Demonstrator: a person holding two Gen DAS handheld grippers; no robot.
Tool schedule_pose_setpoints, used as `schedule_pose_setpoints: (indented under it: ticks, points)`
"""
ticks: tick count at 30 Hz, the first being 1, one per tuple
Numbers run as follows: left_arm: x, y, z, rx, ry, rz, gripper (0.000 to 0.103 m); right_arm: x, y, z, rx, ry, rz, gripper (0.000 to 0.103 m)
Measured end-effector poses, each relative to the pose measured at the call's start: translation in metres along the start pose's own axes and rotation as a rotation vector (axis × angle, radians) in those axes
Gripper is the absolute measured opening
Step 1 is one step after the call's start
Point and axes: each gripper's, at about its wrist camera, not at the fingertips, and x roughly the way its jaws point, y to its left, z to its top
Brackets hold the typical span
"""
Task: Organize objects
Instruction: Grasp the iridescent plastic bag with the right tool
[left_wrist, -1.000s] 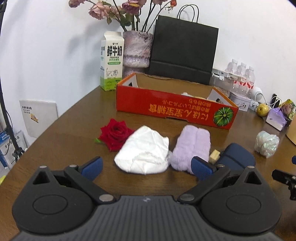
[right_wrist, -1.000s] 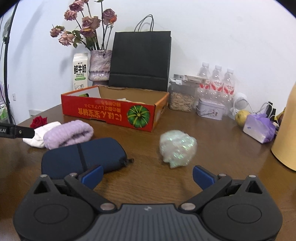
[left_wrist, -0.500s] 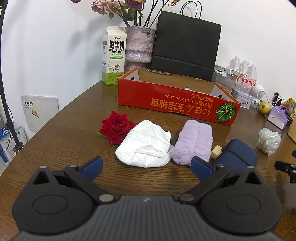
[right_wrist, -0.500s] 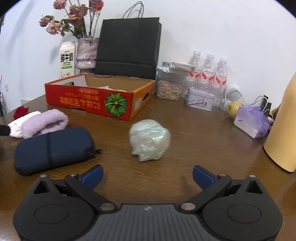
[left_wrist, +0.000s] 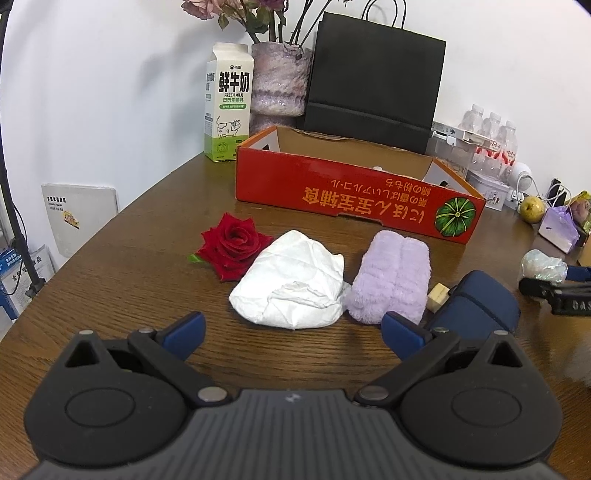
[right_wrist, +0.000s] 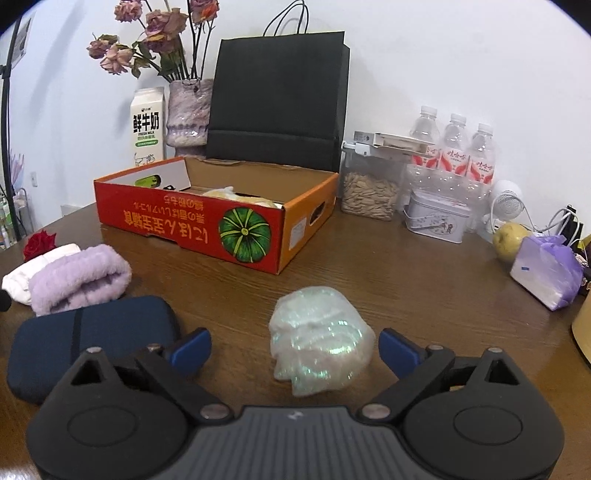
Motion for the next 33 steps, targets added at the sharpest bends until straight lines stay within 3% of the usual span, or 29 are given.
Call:
schedule_pose_setpoints:
  ticks: [2, 7, 19, 27, 33]
  points:
    - [0.000, -0.001, 0.000, 0.003, -0.002, 0.002, 0.103, 0.005, 0.000, 0.003, 0.012, -0.003, -0.018, 0.087]
    - [0.000, 0.000, 0.000, -0.002, -0.006, 0.006, 0.103, 0.009, -0.003, 0.003, 0.044, 0.015, -0.017, 0.051]
    - [-0.005, 0.005, 0.002, -0.026, -0.031, -0.008, 0.103, -0.018, 0.016, -0.007, 0.050, -0.029, -0.037, 0.044]
    - [-0.007, 0.005, 0.001, -0.030, -0.035, -0.025, 0.103, -0.052, 0.046, -0.019, 0.025, -0.082, -0.003, 0.043]
    - [-0.006, 0.008, 0.001, -0.043, -0.022, -0.025, 0.103, -0.057, 0.049, -0.021, 0.030, -0.085, -0.025, 0.043]
